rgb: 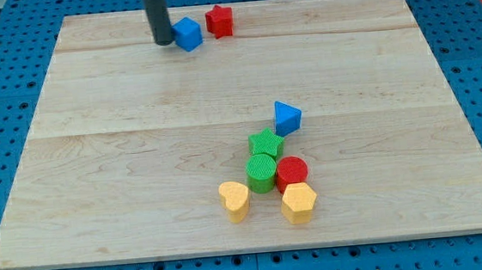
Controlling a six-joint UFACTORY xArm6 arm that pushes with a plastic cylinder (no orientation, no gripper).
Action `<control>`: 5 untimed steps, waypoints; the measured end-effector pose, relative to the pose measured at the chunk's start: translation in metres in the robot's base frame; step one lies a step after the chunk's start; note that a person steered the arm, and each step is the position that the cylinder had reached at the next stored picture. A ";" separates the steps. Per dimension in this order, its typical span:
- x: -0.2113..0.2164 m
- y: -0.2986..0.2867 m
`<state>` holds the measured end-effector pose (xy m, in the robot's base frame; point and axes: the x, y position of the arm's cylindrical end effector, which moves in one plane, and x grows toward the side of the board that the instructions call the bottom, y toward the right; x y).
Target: Move the blue triangle into the bottom side of the blue cube
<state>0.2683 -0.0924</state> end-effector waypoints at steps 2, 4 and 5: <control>0.090 0.056; 0.147 0.213; 0.191 0.235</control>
<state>0.4594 0.1431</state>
